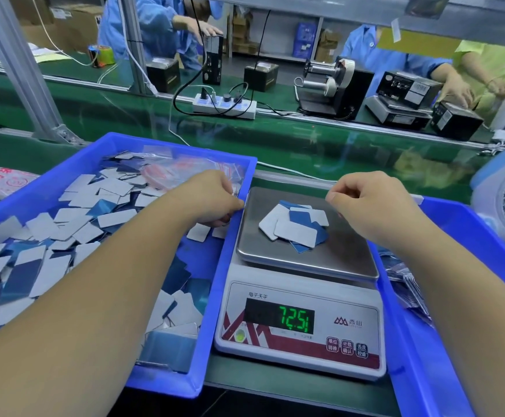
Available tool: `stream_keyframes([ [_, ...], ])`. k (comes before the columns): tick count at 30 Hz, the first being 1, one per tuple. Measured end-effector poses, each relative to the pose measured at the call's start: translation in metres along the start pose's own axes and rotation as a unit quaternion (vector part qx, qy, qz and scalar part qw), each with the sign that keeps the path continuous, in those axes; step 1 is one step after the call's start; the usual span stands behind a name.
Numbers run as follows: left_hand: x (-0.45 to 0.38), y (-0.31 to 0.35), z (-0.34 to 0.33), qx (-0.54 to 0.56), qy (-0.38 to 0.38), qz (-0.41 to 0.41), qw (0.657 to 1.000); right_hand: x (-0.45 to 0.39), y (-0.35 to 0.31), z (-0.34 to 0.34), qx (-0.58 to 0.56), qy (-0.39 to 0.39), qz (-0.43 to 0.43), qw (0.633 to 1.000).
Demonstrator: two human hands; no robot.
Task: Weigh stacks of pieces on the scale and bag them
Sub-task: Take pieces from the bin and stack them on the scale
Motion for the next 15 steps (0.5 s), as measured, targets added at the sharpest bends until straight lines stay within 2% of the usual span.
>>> stream_keyframes([
  [5,0.000,-0.001,0.006,-0.037,0.025,0.022,0.999,0.000,0.000,0.000,0.000,0.000,-0.002,1.000],
  [8,0.007,0.013,0.027,-0.063,0.152,-0.021,0.986,0.000,0.001,0.001,-0.001,0.003,-0.001,1.000],
  [10,0.019,0.026,0.042,0.003,0.235,-0.100,0.967,0.000,0.002,0.001,-0.006,0.007,-0.001,1.000],
  [11,0.027,0.034,0.044,0.037,0.250,-0.168,0.953,0.000,0.002,0.002,-0.009,0.010,-0.001,1.000],
  [13,0.043,0.051,0.033,0.041,0.212,-0.309,0.926,0.000,0.002,0.003,-0.013,0.017,-0.002,1.000],
  [15,0.054,0.063,0.011,-0.014,0.156,-0.396,0.905,0.000,0.004,0.006,-0.017,0.028,-0.005,0.999],
])
Point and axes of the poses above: each hand's wrist, its own x-axis away from the middle knuckle, its own z-axis out of the back of the hand, y = z × x, the point moved 6 cm from there along -x, towards the middle knuckle, and after that the axes turned 9 degrees about z, right-handed, at the moved point
